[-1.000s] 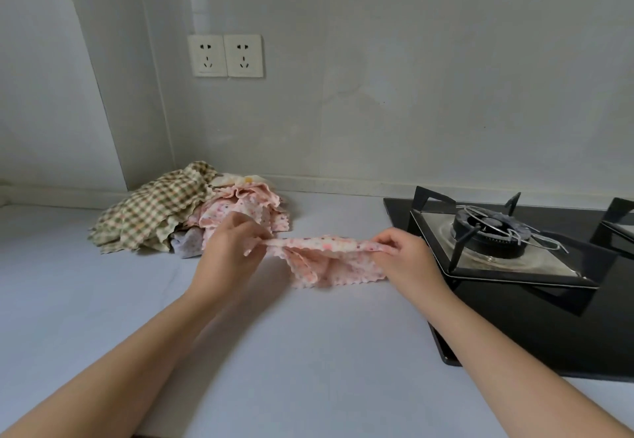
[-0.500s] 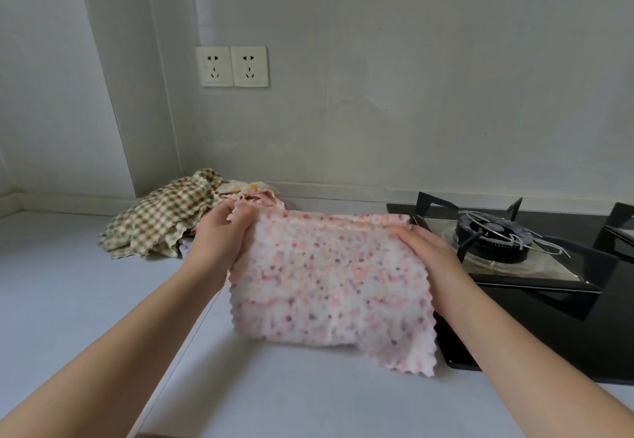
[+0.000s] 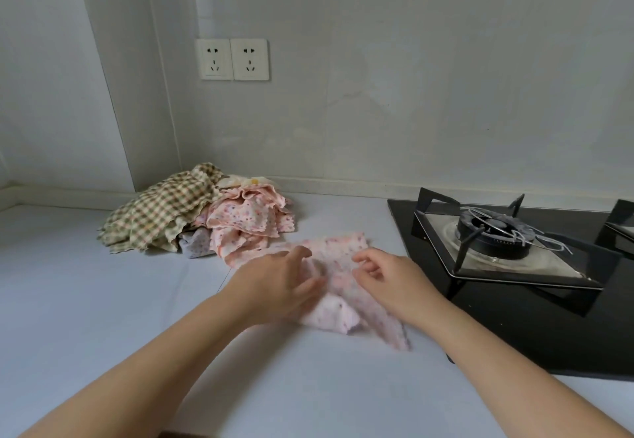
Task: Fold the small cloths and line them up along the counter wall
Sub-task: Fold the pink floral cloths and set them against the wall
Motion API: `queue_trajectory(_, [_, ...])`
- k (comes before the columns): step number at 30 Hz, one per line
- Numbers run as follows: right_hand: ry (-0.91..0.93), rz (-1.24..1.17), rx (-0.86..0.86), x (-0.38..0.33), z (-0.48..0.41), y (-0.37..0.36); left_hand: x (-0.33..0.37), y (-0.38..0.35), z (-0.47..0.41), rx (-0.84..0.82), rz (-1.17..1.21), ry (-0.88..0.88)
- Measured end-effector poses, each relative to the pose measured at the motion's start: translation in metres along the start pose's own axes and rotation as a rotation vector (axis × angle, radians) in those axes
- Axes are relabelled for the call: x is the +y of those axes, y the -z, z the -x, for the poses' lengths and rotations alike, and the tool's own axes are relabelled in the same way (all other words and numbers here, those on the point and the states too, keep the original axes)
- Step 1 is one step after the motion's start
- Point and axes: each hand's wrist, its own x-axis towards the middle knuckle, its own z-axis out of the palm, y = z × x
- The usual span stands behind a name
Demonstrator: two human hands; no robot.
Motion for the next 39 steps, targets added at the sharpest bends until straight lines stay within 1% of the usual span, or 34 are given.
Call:
queue_trajectory(2, [0.045,0.084,-0.114,-0.002,0.0,0.001,-0.005,-0.008,0.002,-0.016,0.009,-0.016])
queue_trajectory(4, [0.099,0.207,-0.272,-0.002,0.002,0.0,-0.006,-0.012,0.004,0.072,-0.061,-0.1])
queue_trajectory(6, [0.102,0.272,-0.352,0.0,0.005,-0.001,-0.005,-0.014,0.002,0.123,-0.064,-0.162])
queue_trajectory(9, [0.134,0.284,-0.36,-0.001,0.006,-0.001,-0.005,-0.014,0.0,0.121,-0.023,-0.183])
queue_trajectory(12, [0.182,0.197,-0.344,-0.005,0.008,0.0,-0.009,-0.014,-0.002,0.197,0.025,-0.157])
queue_trajectory(14, [0.208,0.166,-0.355,-0.008,0.01,0.002,-0.014,-0.012,-0.004,0.239,0.1,-0.122])
queue_trajectory(15, [0.212,0.169,-0.37,-0.008,0.01,0.003,-0.017,-0.011,-0.005,0.221,0.148,-0.123])
queue_trajectory(17, [0.226,0.216,-0.369,-0.009,0.008,0.003,-0.021,-0.005,-0.003,0.082,0.182,-0.155])
queue_trajectory(19, [0.226,0.282,-0.295,-0.01,0.004,0.001,-0.02,-0.004,0.0,-0.042,0.108,-0.205])
queue_trajectory(20, [0.218,0.308,-0.257,-0.01,0.003,0.001,-0.019,-0.007,0.001,-0.042,0.079,-0.238])
queue_trajectory(22, [0.199,0.323,-0.252,-0.013,0.004,0.0,-0.019,-0.015,-0.001,0.06,0.096,-0.267])
queue_trajectory(25, [0.172,0.36,-0.353,-0.016,0.011,0.003,-0.02,-0.018,-0.003,0.206,0.201,-0.213])
queue_trajectory(27, [0.16,0.329,-0.288,-0.014,0.011,0.003,-0.021,-0.013,-0.003,0.259,0.302,-0.14])
queue_trajectory(29, [0.141,0.286,-0.149,-0.008,0.006,0.002,-0.023,-0.01,-0.002,0.271,0.319,-0.105])
queue_trajectory(32, [0.094,0.212,0.039,0.001,-0.001,0.005,-0.026,-0.007,0.0,0.213,0.211,-0.185])
queue_trajectory(34, [0.08,0.083,0.141,0.008,-0.003,0.006,-0.029,-0.008,0.0,0.202,0.124,-0.219])
queue_trajectory(35, [0.073,0.009,0.18,0.009,-0.004,0.007,-0.03,-0.009,-0.001,0.21,0.112,-0.202])
queue_trajectory(37, [0.055,-0.097,0.234,0.01,-0.003,0.008,-0.033,-0.008,-0.002,0.234,0.186,-0.131])
queue_trajectory(39, [0.005,-0.197,0.256,0.01,-0.004,0.008,-0.034,-0.007,-0.002,0.302,0.309,-0.056])
